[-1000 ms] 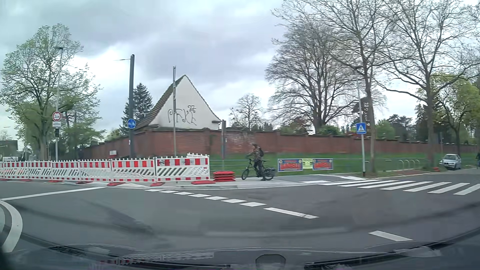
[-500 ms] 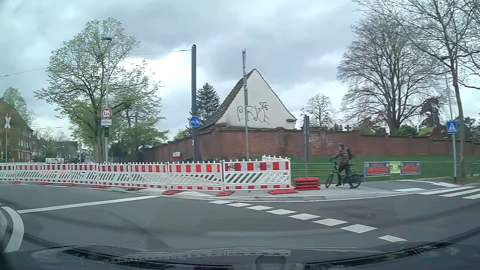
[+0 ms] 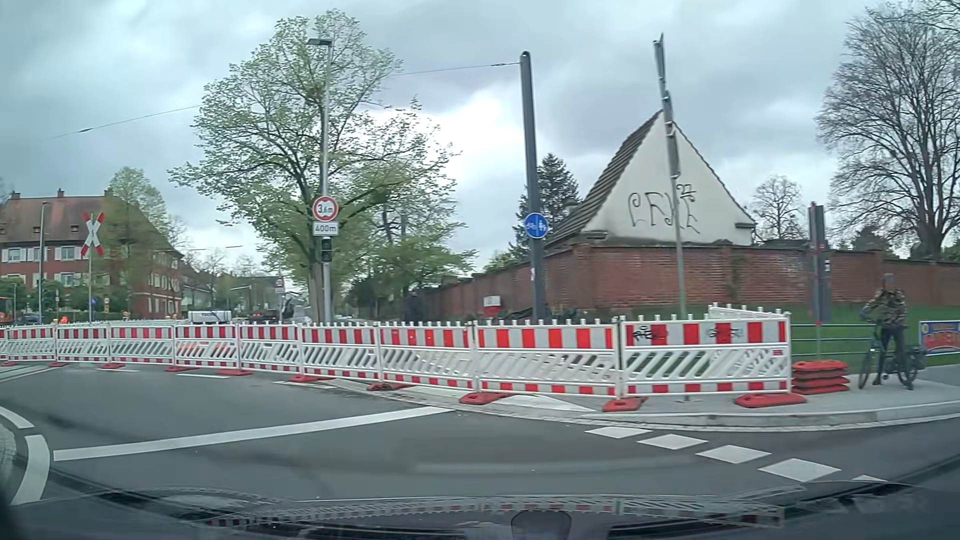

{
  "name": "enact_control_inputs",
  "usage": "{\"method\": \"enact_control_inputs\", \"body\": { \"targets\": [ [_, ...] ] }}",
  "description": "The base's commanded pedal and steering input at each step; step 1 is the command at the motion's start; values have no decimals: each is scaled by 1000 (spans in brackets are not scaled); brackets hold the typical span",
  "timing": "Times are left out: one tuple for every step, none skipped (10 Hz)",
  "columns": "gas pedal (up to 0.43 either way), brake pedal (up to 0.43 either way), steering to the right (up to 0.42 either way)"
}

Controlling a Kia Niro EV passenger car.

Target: Follow the waypoints while adhering to traffic rules and regulations

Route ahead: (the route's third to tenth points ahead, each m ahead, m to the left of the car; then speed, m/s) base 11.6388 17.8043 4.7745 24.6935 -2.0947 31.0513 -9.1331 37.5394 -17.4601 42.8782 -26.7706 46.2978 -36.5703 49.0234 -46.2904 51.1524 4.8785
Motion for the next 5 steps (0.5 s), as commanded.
{"method": "enact_control_inputs", "body": {
  "targets": [
    [98,0,-392],
    [98,0,-391],
    [98,0,-391],
    [98,0,-391],
    [98,0,-391]
  ]
}}
